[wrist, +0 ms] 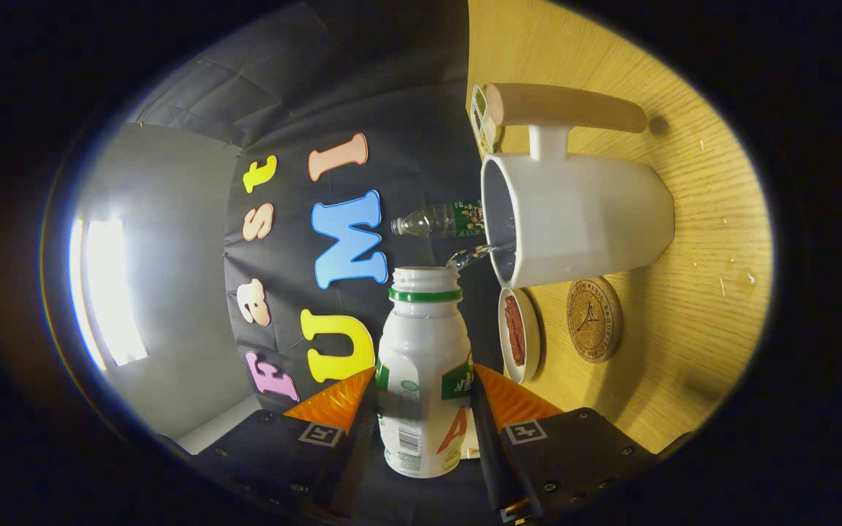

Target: Take the bottle from table, then pour the juice into the cup, finally place the bottle on the coaster

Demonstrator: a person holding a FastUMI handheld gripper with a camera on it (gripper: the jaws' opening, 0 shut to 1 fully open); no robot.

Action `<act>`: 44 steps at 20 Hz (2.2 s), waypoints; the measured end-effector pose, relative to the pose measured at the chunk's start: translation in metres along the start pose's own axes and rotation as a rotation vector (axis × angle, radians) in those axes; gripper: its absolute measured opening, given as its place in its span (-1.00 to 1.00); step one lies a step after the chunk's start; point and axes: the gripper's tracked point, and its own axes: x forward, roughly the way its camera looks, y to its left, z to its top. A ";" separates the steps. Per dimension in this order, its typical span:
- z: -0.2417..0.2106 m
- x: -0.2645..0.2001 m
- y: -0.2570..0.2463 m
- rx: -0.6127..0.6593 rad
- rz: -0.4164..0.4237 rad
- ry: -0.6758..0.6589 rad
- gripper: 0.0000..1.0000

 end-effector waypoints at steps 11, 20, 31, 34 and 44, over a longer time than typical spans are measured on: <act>0.008 -0.002 0.002 0.026 0.031 -0.009 0.31; 0.008 -0.003 0.002 0.062 0.034 -0.014 0.30; 0.005 -0.002 0.003 0.102 0.047 -0.018 0.30; 0.007 -0.003 0.003 0.123 0.055 -0.029 0.31; 0.007 -0.006 0.005 0.159 0.065 -0.044 0.30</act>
